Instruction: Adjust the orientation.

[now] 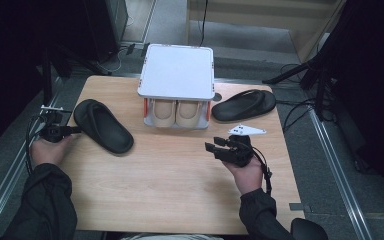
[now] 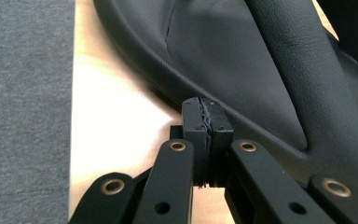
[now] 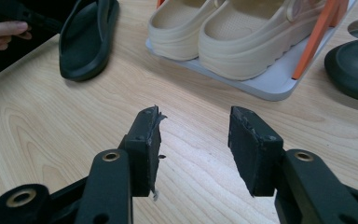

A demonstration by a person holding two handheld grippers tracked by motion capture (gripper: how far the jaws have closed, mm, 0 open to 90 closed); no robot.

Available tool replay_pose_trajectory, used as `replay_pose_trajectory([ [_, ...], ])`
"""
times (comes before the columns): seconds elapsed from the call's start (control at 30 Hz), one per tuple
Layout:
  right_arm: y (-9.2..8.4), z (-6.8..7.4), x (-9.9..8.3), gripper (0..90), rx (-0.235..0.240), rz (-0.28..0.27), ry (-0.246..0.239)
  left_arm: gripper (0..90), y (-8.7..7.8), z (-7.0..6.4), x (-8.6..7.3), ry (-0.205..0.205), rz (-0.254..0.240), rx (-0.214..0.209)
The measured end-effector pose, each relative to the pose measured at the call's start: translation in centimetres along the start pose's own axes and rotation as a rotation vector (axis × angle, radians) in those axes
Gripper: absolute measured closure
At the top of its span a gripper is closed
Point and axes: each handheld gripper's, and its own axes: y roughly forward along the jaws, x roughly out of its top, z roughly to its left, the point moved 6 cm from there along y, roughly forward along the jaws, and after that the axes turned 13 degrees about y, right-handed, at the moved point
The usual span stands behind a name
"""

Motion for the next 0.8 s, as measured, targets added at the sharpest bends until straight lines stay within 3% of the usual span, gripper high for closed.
replay_pose_trajectory([
  [0.43,-1.7,-0.9,-0.9,54.7,-0.044,-0.021,0.036,90.0,3.2,-1.1,3.8,0.054,-0.015,-0.033],
  [0.8,-2.8,-1.5,-1.7,54.7,-0.076,-0.039,0.053,90.0,4.8,-2.6,5.3,0.087,-0.033,-0.062],
])
